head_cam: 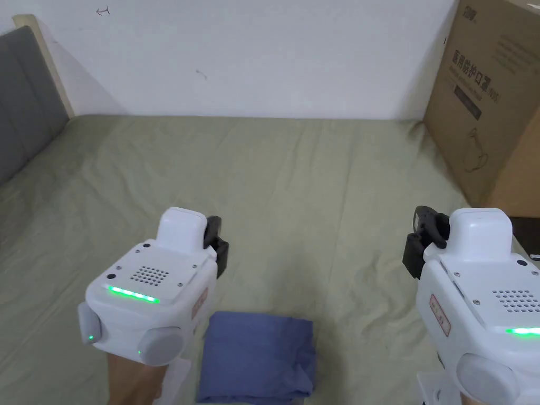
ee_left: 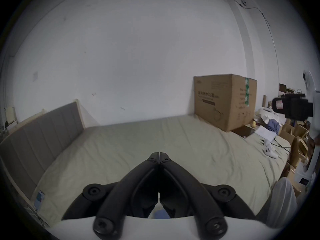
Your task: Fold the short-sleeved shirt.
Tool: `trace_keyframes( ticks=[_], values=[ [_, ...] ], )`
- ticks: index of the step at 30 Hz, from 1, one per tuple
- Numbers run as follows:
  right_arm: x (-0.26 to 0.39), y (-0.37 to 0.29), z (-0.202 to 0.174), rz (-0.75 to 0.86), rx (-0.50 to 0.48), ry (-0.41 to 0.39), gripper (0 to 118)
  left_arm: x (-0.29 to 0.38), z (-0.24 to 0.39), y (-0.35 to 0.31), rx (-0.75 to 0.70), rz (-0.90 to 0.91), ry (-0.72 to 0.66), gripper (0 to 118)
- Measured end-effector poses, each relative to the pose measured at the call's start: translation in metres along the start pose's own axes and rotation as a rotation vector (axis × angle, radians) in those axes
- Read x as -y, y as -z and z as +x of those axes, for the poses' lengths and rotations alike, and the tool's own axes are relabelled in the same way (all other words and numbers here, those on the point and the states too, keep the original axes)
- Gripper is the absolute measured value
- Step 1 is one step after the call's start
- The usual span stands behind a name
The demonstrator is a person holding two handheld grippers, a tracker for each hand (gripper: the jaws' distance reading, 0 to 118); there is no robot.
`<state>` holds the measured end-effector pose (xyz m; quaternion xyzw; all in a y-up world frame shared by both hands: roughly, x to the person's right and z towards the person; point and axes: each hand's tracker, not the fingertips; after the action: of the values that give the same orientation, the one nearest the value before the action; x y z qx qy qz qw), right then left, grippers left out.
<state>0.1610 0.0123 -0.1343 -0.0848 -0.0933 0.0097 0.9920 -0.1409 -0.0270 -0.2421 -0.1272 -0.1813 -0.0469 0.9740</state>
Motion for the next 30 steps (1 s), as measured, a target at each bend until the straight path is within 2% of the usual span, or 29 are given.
trace_keyframes(
  ticks=[5,8,11,24,27,30],
  values=[
    [-0.008,-0.002,-0.012,0.037,-0.006,-0.007,0,-0.011,-0.032,-0.019,-0.106,0.079,0.009,0],
    [-0.01,-0.004,-0.016,0.058,0.004,-0.014,0,-0.009,-0.051,-0.027,-0.124,0.106,-0.053,0],
    [-0.011,-0.005,-0.018,0.07,0.007,-0.017,0,-0.005,-0.063,-0.035,-0.164,0.129,-0.057,0],
    [0.0,0.003,-0.032,0.06,-0.002,-0.018,0,0.002,-0.084,-0.043,-0.204,0.141,-0.102,0],
    [0.018,0.011,-0.043,0.024,-0.035,0.005,0,0.004,-0.087,-0.042,-0.195,0.131,-0.114,0],
    [0.048,0.023,-0.063,-0.042,-0.082,-0.012,0,0.008,-0.089,-0.04,-0.188,0.119,-0.122,0]
  ],
)
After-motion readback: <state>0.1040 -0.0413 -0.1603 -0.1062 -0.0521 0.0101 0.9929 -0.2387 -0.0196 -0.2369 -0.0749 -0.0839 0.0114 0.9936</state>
